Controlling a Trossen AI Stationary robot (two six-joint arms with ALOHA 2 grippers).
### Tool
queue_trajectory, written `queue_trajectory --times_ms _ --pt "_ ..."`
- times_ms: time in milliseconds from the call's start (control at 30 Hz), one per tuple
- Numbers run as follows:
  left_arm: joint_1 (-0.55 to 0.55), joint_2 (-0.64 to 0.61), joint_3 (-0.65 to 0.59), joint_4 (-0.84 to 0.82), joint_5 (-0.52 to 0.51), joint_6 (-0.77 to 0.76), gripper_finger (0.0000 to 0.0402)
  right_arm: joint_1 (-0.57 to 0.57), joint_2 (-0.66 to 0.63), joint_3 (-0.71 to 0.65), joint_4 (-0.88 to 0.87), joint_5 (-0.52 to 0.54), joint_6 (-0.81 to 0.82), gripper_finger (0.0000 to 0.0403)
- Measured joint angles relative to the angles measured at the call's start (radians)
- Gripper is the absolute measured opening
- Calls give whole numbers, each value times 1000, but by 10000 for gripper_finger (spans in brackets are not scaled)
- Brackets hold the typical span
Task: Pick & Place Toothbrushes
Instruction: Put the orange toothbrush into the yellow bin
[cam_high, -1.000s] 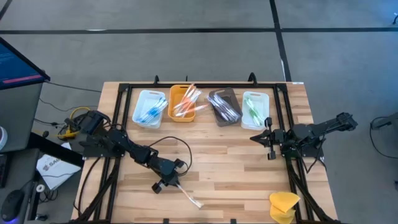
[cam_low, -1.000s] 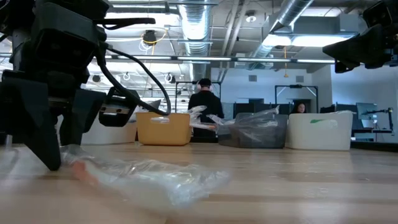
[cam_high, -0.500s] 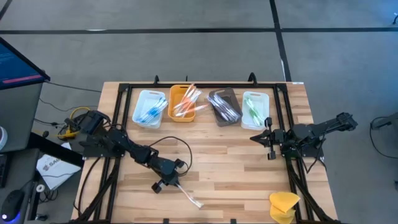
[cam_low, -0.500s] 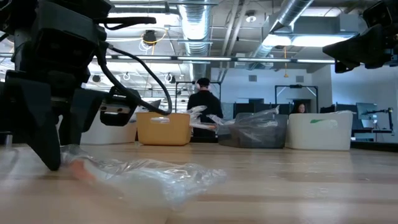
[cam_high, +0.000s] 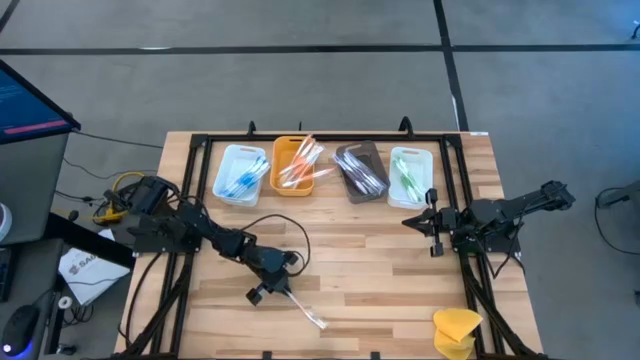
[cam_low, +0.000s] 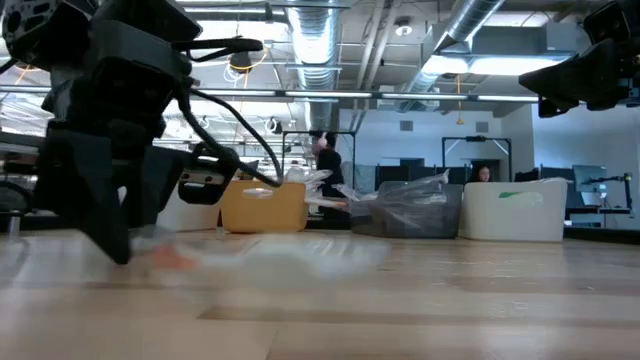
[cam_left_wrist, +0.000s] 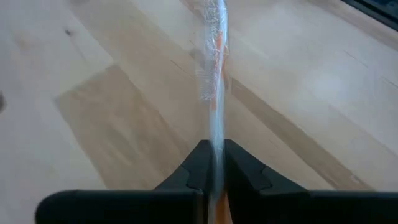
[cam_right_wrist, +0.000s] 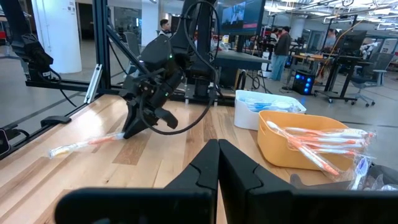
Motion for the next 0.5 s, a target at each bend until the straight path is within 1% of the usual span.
queue_trajectory --times_ms 200,400,500 --pt "5 -40 0 15 -11 0 20 0 0 0 0 0 0 0" --pt "4 -136 1 11 -16 3 21 0 0 0 0 0 0 0" --pt "4 -189 2 -21 -39 18 20 0 0 0 0 0 0 0"
